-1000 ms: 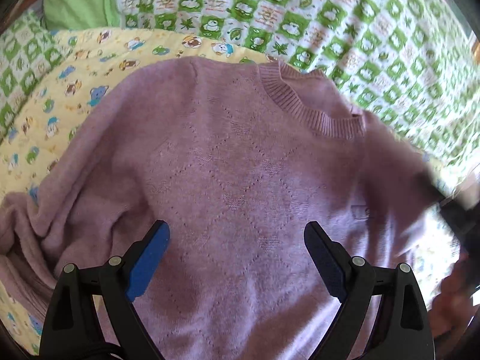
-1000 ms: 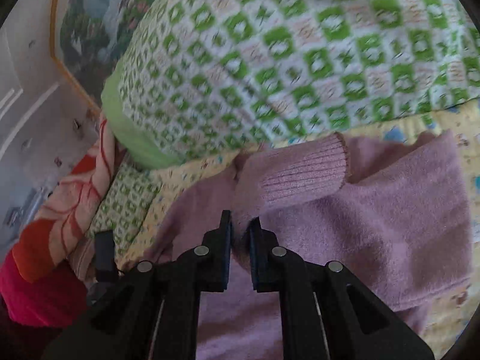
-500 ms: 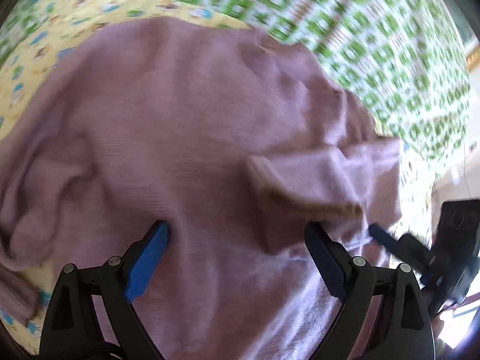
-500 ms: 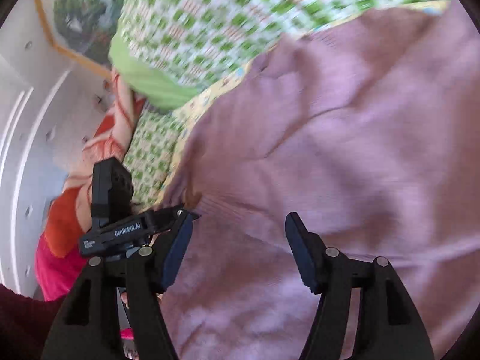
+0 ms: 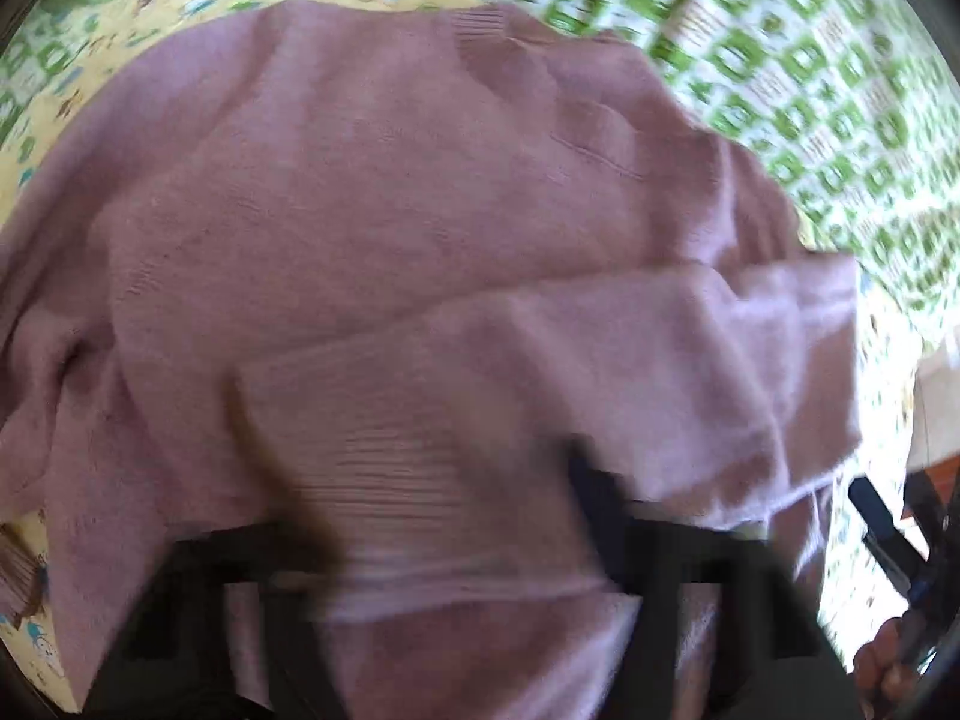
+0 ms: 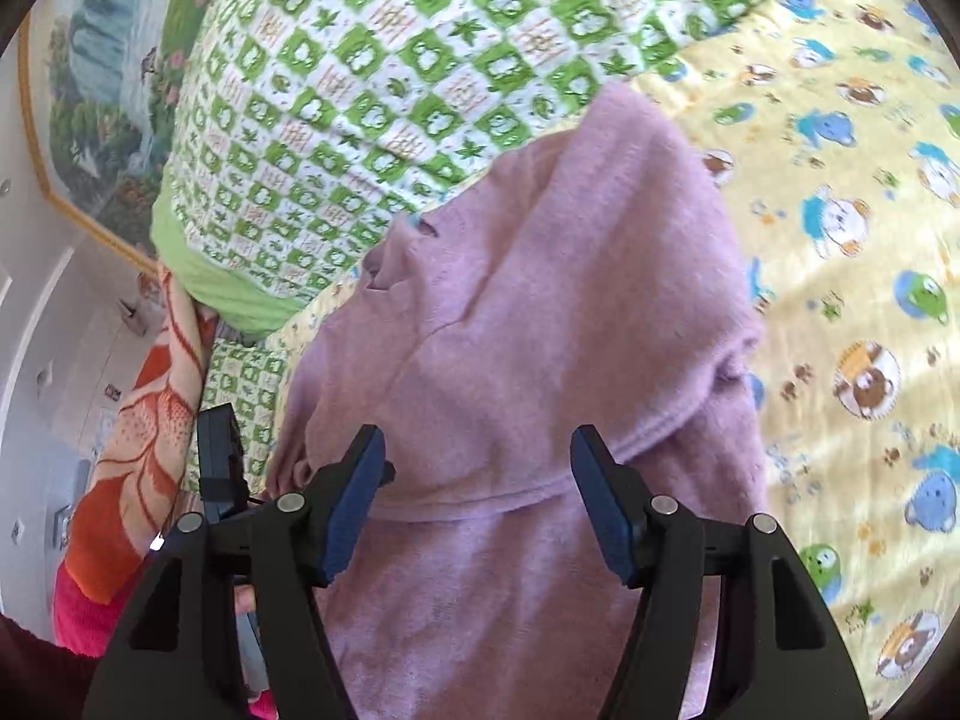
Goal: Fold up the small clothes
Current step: 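Carry the held sleeve across the sweater body with the right tool, release, then grasp the other sleeve cuff with the left tool while the right tool presses the sweater side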
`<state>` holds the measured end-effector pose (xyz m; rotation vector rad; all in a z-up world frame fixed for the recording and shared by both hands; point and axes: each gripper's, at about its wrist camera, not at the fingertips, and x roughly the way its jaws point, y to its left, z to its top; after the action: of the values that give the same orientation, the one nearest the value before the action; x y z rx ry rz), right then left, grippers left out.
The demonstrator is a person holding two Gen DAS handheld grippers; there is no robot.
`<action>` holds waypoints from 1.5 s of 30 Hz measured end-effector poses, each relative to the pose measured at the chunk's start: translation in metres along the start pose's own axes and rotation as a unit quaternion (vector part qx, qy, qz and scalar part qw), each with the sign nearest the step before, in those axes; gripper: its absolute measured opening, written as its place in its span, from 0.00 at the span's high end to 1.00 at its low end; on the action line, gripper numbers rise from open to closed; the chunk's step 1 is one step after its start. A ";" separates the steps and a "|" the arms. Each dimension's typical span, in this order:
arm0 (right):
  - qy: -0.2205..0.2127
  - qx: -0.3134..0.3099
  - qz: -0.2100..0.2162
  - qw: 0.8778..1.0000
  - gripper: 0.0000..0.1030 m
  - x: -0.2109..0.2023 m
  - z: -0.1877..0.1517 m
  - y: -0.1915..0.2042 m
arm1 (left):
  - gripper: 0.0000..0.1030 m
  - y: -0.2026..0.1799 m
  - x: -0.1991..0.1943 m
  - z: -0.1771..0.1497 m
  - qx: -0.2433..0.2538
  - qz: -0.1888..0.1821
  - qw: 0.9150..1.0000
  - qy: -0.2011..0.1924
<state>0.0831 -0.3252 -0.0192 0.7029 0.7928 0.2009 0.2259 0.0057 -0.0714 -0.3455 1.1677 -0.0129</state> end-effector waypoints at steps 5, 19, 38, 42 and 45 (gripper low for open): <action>-0.016 0.002 -0.017 1.000 0.37 -0.007 0.005 0.001 | 0.96 0.011 -0.057 0.020 -0.007 -0.087 0.995 -0.052; -0.055 -0.020 -0.109 0.992 0.37 -0.004 0.054 -0.007 | 0.97 0.086 -0.051 0.016 -0.015 -0.034 0.997 -0.067; -0.051 -0.010 -0.172 0.984 0.94 0.023 0.105 -0.065 | 0.95 0.053 -0.022 0.044 0.081 0.000 0.994 -0.075; -0.052 0.002 -0.189 0.981 0.97 0.026 0.097 -0.079 | 0.86 0.065 -0.012 0.044 0.078 0.006 0.995 -0.063; -0.060 0.013 -0.188 0.980 0.97 0.019 0.097 -0.080 | 0.76 0.067 -0.026 0.042 0.068 0.007 0.995 -0.071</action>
<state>0.1585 -0.4268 -0.0347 0.5711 0.7989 -0.1936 0.2423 0.0853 -0.0517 -0.2132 1.0232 -0.0549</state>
